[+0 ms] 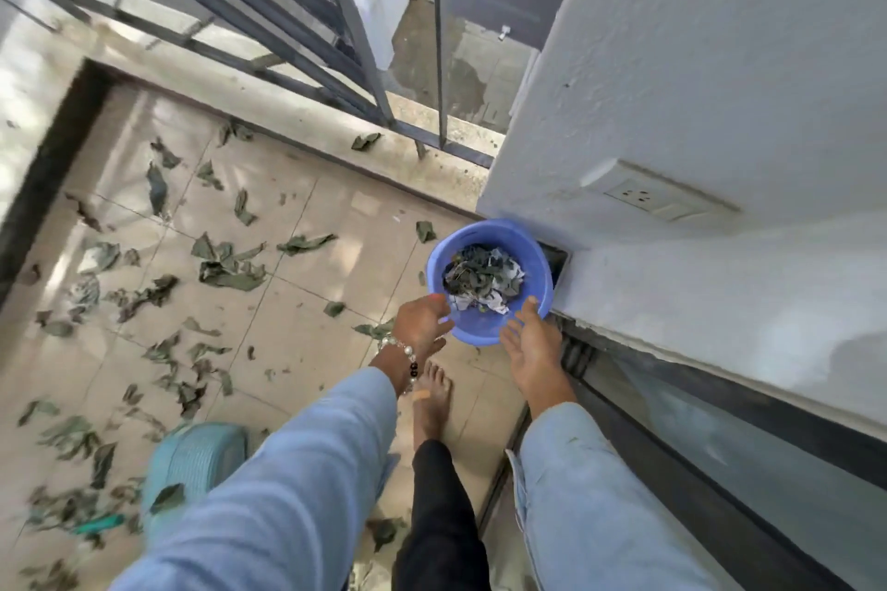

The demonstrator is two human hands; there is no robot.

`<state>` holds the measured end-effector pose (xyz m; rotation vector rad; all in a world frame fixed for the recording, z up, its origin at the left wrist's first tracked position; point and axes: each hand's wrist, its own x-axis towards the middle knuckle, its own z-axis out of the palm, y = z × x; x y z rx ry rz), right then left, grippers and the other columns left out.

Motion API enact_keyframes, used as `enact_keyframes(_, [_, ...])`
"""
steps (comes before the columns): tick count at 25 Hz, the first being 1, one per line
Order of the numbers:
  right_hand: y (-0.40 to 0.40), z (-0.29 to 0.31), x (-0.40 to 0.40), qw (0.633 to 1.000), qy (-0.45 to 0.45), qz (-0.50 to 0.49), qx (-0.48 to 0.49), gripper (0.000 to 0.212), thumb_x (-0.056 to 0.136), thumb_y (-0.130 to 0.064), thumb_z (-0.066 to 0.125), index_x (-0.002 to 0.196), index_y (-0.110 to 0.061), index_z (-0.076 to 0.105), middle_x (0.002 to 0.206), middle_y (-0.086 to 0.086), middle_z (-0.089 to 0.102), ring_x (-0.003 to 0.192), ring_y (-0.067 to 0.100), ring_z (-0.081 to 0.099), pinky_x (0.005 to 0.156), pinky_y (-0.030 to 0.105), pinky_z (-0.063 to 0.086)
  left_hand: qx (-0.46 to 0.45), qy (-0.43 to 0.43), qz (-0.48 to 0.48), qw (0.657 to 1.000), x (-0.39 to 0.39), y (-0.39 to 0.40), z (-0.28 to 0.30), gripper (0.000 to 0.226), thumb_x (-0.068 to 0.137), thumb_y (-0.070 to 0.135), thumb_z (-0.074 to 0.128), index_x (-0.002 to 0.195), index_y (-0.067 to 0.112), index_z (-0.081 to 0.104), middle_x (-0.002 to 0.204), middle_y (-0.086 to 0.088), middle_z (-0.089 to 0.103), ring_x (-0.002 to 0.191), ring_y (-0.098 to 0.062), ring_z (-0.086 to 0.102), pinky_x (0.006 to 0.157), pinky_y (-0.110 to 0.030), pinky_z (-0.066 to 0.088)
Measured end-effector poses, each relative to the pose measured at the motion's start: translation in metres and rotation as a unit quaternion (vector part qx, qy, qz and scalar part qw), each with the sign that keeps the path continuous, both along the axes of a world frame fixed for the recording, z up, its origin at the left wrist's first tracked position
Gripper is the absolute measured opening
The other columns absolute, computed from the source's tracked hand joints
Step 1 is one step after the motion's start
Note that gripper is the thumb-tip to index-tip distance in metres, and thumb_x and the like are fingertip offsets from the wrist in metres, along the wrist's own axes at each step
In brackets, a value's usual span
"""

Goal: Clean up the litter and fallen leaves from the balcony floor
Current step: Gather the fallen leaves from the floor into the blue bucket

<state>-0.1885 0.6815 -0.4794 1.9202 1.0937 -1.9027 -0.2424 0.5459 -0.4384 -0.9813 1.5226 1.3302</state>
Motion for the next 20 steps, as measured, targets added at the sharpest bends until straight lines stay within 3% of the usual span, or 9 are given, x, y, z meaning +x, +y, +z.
enact_keyframes(1, [-0.005,0.021,0.004,0.999,0.003,0.04,0.031,0.026,0.098,-0.031,0.052,0.097,-0.005,0.06,0.09,0.017,0.062,0.082,0.024,0.058,0.073,0.034,0.05,-0.011,0.01,-0.035,0.999,0.005,-0.004,0.024,0.017,0.1,0.015,0.045,0.096,0.013,0.062,0.09,-0.006,0.06,0.066,-0.014,0.053,0.059,-0.025,0.038])
enact_keyframes(3, [-0.016,0.064,0.009,0.987,0.013,0.133,0.092,0.032,0.096,-0.028,0.055,0.068,-0.013,0.056,0.065,0.008,0.056,0.062,0.022,0.05,0.056,0.033,0.042,-0.053,0.062,-0.117,0.99,0.014,-0.021,0.067,0.018,0.099,0.017,0.046,0.094,0.014,0.063,0.088,-0.009,0.065,0.067,-0.02,0.059,0.058,-0.025,0.045])
enact_keyframes(5, [-0.022,0.094,0.011,0.958,0.019,0.245,0.149,0.035,0.094,-0.025,0.054,0.06,-0.017,0.055,0.065,0.009,0.058,0.065,0.025,0.052,0.062,0.039,0.045,-0.095,0.108,-0.182,0.973,0.024,-0.04,0.101,0.02,0.098,0.019,0.048,0.089,0.016,0.066,0.093,-0.012,0.071,0.08,-0.028,0.066,0.075,-0.033,0.054])
enact_keyframes(7, [-0.035,0.138,0.012,0.904,0.038,0.377,0.197,0.032,0.094,-0.022,0.051,0.063,-0.015,0.056,0.074,0.014,0.061,0.074,0.03,0.057,0.071,0.041,0.047,-0.126,0.132,-0.204,0.962,0.041,-0.068,0.135,0.021,0.097,0.019,0.05,0.098,0.012,0.069,0.096,-0.013,0.073,0.091,-0.03,0.067,0.086,-0.036,0.053])
enact_keyframes(12, [-0.1,0.223,0.016,0.702,0.149,0.644,0.264,0.026,0.096,-0.013,0.048,0.088,0.004,0.065,0.09,0.023,0.065,0.087,0.034,0.058,0.071,0.036,0.037,-0.186,0.161,-0.211,0.946,0.092,-0.148,0.188,0.026,0.097,0.027,0.049,0.111,0.016,0.068,0.102,-0.011,0.072,0.096,-0.03,0.066,0.086,-0.033,0.051])
enact_keyframes(17, [-0.213,0.262,0.038,0.484,0.196,0.811,0.265,0.02,0.095,-0.014,0.046,0.083,-0.007,0.059,0.094,0.018,0.067,0.093,0.035,0.06,0.067,0.033,0.034,-0.258,0.16,-0.147,0.941,0.167,-0.244,0.217,0.025,0.096,0.024,0.049,0.113,0.017,0.066,0.109,-0.011,0.069,0.101,-0.029,0.063,0.085,-0.032,0.049])
enact_keyframes(20, [-0.302,0.271,0.07,0.364,0.246,0.86,0.259,0.024,0.095,-0.018,0.047,0.09,-0.003,0.065,0.096,0.017,0.068,0.094,0.035,0.06,0.07,0.034,0.04,-0.302,0.143,-0.059,0.941,0.241,-0.312,0.227,0.027,0.097,0.024,0.047,0.115,0.015,0.065,0.114,-0.011,0.067,0.105,-0.03,0.061,0.087,-0.035,0.049])
